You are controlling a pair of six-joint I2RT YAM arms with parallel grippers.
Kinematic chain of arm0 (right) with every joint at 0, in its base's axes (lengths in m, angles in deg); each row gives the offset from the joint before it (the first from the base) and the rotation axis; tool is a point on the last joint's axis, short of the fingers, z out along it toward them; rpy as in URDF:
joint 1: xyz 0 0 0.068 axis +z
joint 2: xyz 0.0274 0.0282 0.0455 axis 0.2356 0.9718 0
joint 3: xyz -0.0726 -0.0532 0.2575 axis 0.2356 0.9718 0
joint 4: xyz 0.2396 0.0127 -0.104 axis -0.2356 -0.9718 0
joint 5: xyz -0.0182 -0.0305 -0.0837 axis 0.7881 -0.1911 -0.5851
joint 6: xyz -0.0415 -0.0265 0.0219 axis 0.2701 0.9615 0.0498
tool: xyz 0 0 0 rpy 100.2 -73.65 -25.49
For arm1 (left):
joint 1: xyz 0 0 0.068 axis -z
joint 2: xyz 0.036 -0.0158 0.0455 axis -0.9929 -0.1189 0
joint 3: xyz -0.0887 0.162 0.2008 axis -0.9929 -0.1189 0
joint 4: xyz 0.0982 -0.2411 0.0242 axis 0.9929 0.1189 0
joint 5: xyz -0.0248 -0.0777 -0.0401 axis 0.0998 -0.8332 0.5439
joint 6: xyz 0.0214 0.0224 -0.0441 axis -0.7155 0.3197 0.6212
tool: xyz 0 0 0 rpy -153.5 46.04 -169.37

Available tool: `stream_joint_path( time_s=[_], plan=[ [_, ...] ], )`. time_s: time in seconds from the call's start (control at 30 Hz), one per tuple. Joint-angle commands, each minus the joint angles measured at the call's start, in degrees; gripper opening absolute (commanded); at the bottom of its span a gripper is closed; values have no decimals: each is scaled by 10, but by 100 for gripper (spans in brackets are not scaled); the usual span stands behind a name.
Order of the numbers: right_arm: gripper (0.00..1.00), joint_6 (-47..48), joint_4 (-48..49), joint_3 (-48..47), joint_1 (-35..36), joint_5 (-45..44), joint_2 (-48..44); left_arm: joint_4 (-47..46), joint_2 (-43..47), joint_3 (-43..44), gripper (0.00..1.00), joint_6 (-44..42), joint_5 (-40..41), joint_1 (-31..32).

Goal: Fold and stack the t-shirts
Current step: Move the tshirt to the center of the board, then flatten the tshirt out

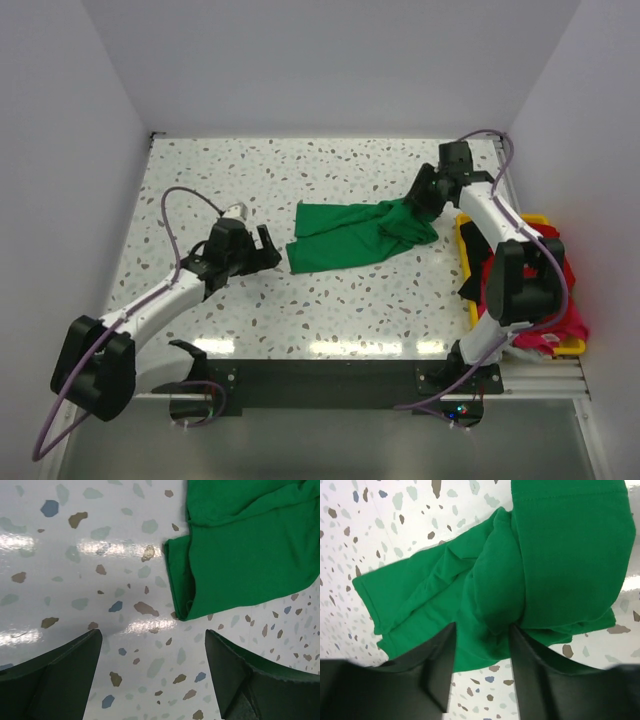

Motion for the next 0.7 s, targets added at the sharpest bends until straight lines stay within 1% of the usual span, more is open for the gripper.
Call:
stream_joint_path(
  time_s=[0.0, 0.03, 0.1, 0.13, 0.23, 0.37, 0.47, 0.5, 0.6, 0.67],
  plan=[
    [54, 18, 44, 24, 1, -18, -74, -81, -38, 0, 88, 23, 7, 34],
    [55, 19, 44, 30, 1, -25, -84, -99, -49, 1, 88, 29, 9, 52],
    [57, 25, 42, 40, 2, -39, -105, -108, -85, 12, 88, 33, 19, 70],
    [58, 26, 39, 49, 2, -53, -112, -132, -99, 19, 88, 34, 23, 84],
    [60, 29, 42, 77, 5, -63, -143, -135, -147, 57, 85, 35, 44, 100],
    [60, 27, 53, 115, 15, -70, -184, -123, -191, 113, 81, 34, 89, 101],
    [59, 31, 56, 129, 23, -91, -203, -118, -224, 164, 78, 26, 105, 101],
    [59, 31, 55, 131, 26, -91, -207, -95, -235, 195, 77, 24, 111, 101],
    [59, 31, 52, 131, 30, -86, -212, -72, -285, 249, 69, 12, 125, 101],
    [59, 30, 51, 132, 31, -85, -216, -48, -323, 272, 59, 7, 133, 101]
  ],
)
